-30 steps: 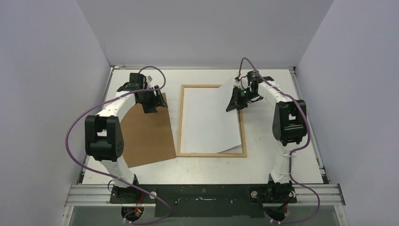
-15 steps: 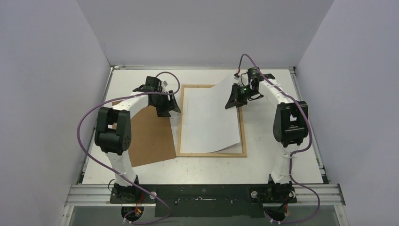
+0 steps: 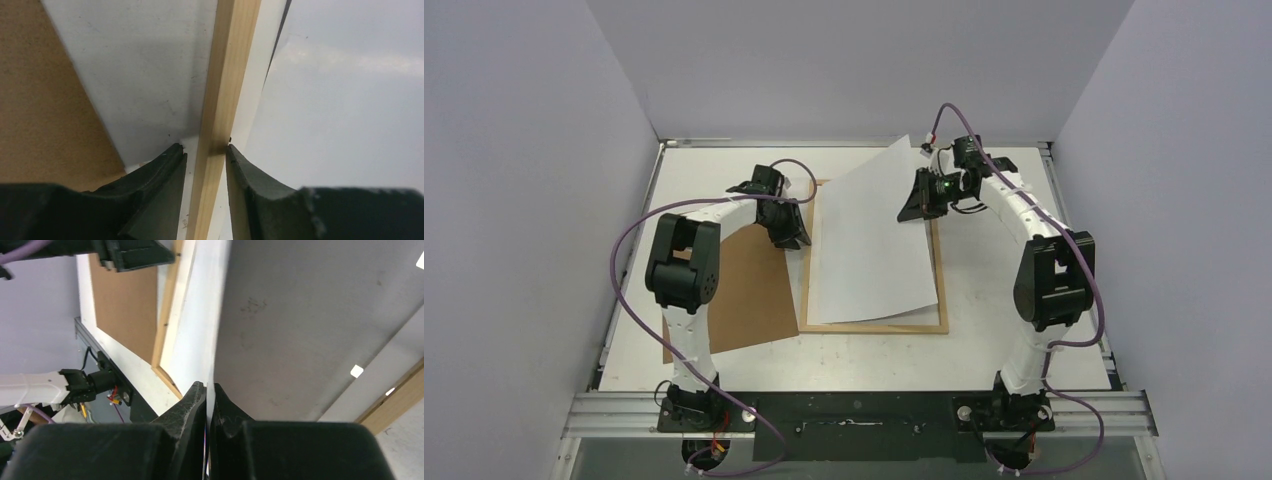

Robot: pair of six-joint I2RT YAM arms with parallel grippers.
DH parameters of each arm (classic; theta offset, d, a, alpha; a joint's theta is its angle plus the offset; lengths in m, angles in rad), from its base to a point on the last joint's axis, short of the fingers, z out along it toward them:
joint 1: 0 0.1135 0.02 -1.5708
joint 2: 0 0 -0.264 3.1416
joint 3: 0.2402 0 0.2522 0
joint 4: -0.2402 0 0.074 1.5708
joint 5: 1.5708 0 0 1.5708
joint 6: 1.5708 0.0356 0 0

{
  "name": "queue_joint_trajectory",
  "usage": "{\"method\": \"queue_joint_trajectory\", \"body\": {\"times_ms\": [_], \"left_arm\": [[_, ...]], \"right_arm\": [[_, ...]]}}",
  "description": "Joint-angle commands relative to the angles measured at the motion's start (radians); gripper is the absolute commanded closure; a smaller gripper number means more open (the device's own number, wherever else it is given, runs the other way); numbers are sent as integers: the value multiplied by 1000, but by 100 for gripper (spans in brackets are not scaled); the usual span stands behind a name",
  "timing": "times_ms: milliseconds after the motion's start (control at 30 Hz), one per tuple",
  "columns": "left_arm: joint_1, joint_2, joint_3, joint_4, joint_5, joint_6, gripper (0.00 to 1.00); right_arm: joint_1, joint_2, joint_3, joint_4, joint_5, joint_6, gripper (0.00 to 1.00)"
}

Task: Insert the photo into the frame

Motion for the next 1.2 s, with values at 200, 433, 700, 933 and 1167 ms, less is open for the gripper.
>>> {"method": "queue_joint_trajectory", "body": {"times_ms": [200, 433, 700, 933, 1167], "left_arm": [[-8, 41, 44, 35, -26, -1, 71], [-7, 35, 35, 42, -21, 1, 77], [-7, 39, 31, 52, 0, 6, 80], [-1, 49, 34, 56, 2, 2, 82], [6, 67, 46, 72, 36, -10, 85]], "right_arm": [[24, -89, -2, 130, -77, 102, 95], [19, -27, -33, 159, -31, 165, 96], [15, -6, 14, 159, -40, 187, 97], [15, -66, 39, 196, -108, 255, 96], [18, -130, -12, 302, -181, 352, 96]]}}
